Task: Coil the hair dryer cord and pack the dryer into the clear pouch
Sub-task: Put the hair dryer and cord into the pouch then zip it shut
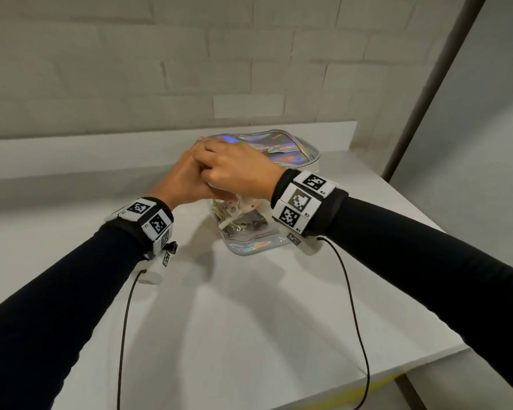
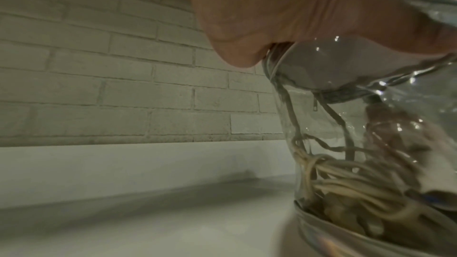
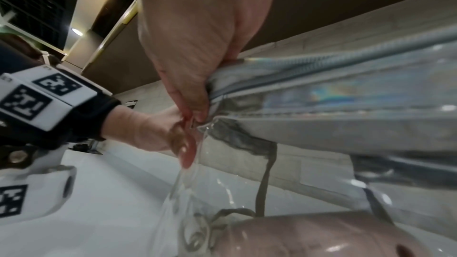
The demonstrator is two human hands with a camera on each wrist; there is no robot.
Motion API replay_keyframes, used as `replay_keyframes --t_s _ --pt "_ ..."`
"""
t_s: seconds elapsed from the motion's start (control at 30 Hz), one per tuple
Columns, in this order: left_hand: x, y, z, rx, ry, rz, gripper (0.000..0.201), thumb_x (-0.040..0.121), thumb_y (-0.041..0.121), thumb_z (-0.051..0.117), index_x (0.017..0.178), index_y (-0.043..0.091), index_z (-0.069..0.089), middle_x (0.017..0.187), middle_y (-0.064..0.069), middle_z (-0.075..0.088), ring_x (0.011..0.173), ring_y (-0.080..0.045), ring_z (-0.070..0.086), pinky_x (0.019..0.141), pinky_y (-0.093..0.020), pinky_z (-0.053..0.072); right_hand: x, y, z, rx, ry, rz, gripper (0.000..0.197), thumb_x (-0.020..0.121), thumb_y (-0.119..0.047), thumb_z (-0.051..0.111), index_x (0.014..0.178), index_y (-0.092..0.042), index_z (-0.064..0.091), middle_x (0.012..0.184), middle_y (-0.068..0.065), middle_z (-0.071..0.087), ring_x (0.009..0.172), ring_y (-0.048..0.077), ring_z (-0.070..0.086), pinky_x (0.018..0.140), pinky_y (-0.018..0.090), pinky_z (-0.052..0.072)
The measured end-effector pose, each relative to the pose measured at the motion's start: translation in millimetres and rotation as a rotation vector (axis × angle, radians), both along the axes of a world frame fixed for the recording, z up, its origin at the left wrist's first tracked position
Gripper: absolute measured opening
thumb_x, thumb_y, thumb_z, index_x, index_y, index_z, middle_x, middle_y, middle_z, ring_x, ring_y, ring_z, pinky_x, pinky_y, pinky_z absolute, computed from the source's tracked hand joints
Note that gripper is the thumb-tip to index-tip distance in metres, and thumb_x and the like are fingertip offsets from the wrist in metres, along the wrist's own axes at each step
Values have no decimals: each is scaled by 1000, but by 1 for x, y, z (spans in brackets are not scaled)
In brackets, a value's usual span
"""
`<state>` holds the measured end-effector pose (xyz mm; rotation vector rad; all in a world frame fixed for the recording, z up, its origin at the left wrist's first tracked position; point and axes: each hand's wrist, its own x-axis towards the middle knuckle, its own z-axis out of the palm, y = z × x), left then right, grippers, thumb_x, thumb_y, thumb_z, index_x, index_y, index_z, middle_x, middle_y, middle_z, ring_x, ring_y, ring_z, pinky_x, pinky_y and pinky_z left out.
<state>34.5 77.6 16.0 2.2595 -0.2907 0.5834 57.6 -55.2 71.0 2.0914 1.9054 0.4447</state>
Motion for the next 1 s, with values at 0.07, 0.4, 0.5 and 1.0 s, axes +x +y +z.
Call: replay_keyframes --t_s 0.07,0.4,0.5,1.0 --pt "2 -1 -2 23 -28 18 94 34 70 75 117 34 48 116 1 54 114 -20 53 100 -18 38 3 2 -1 76 27 61 26 59 -22 44 49 -11 65 62 5 68 60 23 67 40 23 44" --pt "8 5 -6 105 -83 10 90 42 70 73 115 20 55 105 19 52 105 -16 56 86 -7 40 -1 -4 -11 414 -48 -36 10 66 -14 55 71 -14 63 71 1 65 54 17 62 41 20 18" --pt "9 5 -7 63 -104 -11 77 43 48 80 111 29 50 105 17 52 106 -19 55 87 -13 43 -6 -5 -12 437 -31 -176 14 61 -13 72 72 -14 63 70 1 63 47 17 57 41 21 16" --pt "-6 -21 5 22 24 59 70 63 38 53 120 -2 49 119 -21 53 112 -30 49 92 -32 37 -36 18 2 609 185 -494 26 86 -2 39 108 -5 52 109 15 59 103 36 58 69 35 32"
